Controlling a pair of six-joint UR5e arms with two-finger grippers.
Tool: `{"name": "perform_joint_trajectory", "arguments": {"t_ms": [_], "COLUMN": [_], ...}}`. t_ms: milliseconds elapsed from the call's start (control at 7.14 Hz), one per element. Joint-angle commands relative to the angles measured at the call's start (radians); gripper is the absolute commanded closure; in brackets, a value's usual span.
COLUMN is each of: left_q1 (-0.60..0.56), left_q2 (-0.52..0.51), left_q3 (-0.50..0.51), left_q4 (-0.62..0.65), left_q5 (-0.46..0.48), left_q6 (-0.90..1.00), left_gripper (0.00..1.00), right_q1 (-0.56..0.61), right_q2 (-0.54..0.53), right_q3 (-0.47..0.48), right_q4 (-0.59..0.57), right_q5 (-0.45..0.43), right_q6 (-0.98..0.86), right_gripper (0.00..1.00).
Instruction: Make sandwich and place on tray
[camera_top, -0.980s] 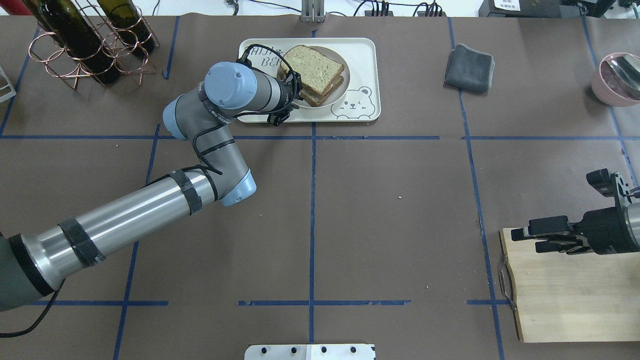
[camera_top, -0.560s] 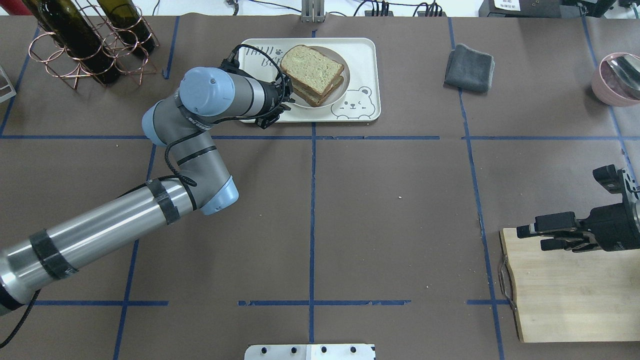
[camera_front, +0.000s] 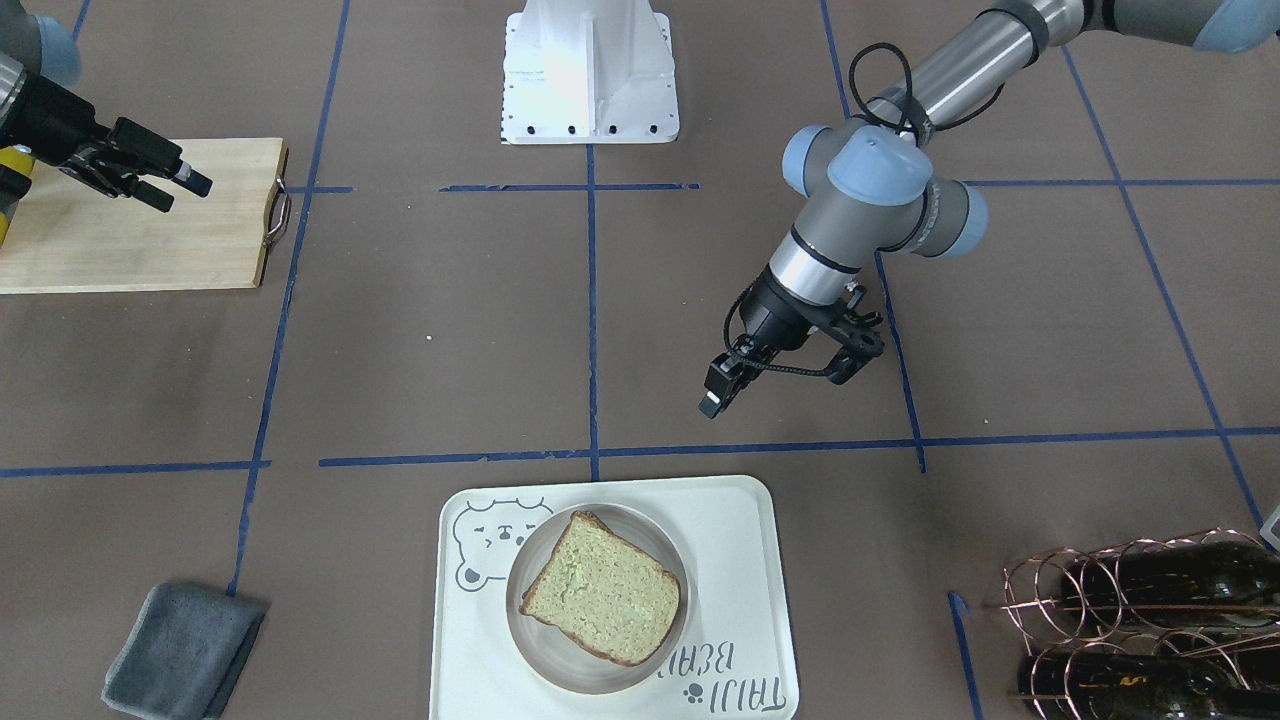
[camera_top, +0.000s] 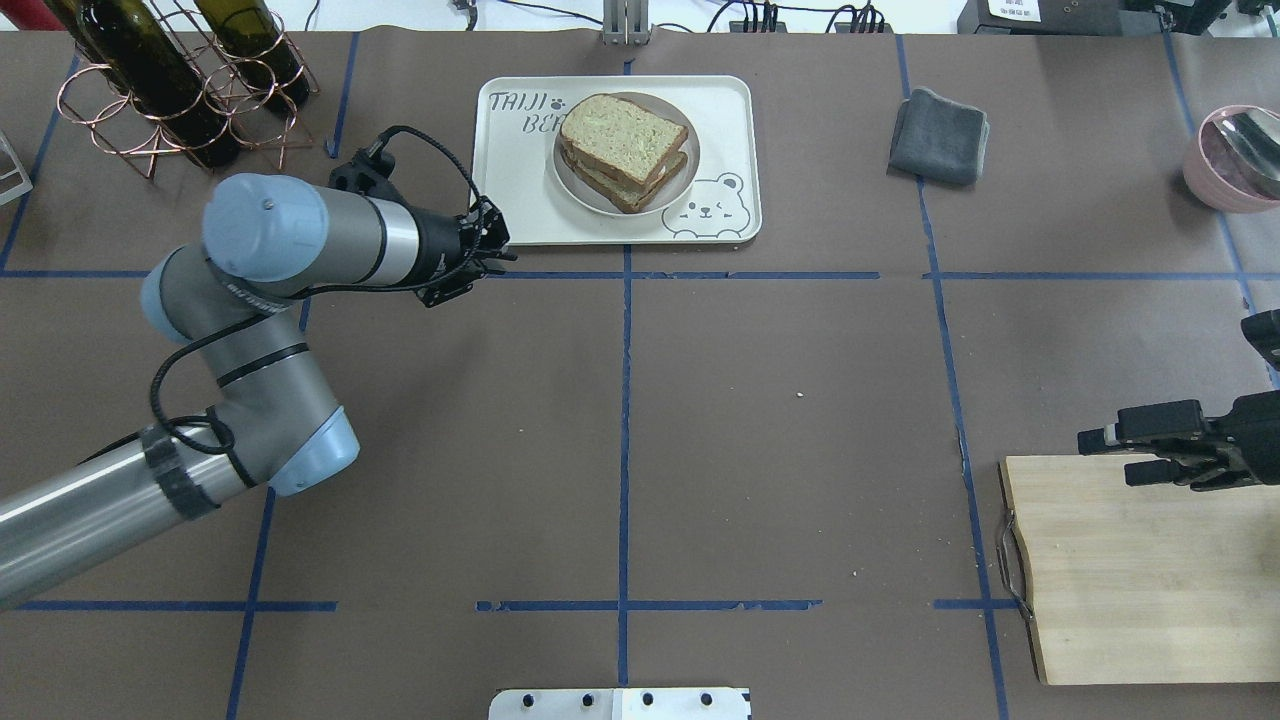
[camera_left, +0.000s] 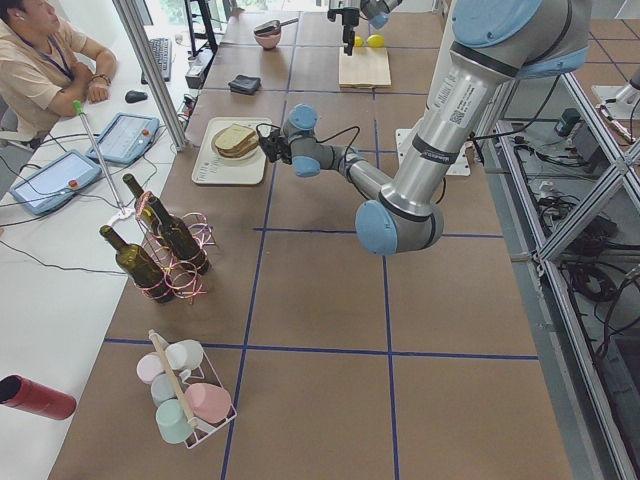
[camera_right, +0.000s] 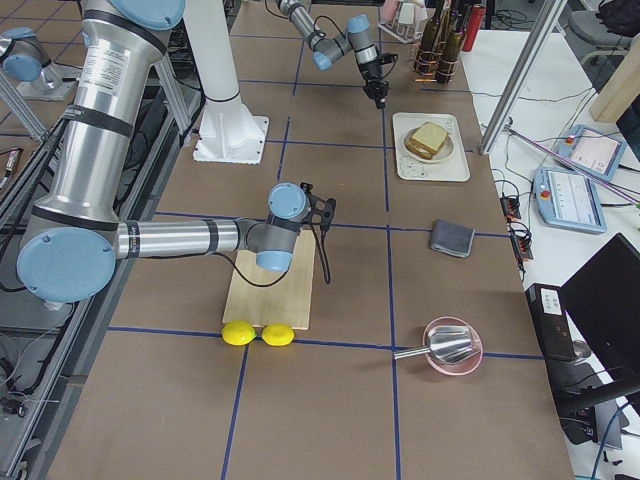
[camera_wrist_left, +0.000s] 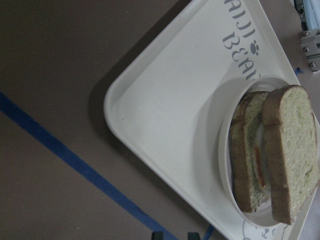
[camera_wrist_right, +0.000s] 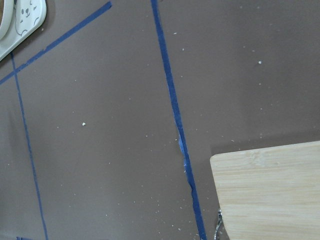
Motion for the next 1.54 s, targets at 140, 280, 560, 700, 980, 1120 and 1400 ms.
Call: {"name": "perform_joint_trajectory", "arguments": {"t_ms": [140,280,560,700,980,1120,1400], "left_q1": [-0.006,-0.035,-0.197,-0.320,-0.522,-0.599,-0.751], "left_q2": [0.366,0.455,0.627,0.681,0.723,0.723,0.692], "left_q3": [-0.286,-0.314,-0.317,-0.304,-0.240,-0.222,-0.231], "left_q4": [0.001,0.001,-0.005,-0.001,0.028,0.100,0.421], "left_q5": [-0.146,-0.155,-0.286,-0.375,-0.502,-0.527,-0.530], "left_q6": [0.426,0.584,1.022,1.234,1.509,1.644,1.914], "left_gripper": [0.64,0.64,0.57,0.56,0.56,0.56,0.56], "right_q1": [0.075,0.112,0.195,0.268,0.325,0.367,0.454], "right_q2": [-0.079,-0.106,-0.152,-0.157,-0.179,-0.177,-0.145], "right_q3": [-0.004,-0.005,-0.013,-0.040,-0.083,-0.082,-0.078], "right_q4": [-0.114,-0.189,-0.346,-0.418,-0.502,-0.574,-0.737], "right_q5": [0.003,0.003,0.037,0.110,0.123,0.123,0.126], "right_q6": [-0.253,-0.411,-0.691,-0.806,-1.010,-1.110,-1.297], "right_gripper": [0.00,0.00,0.00,0.00,0.00,0.00,0.00]}}
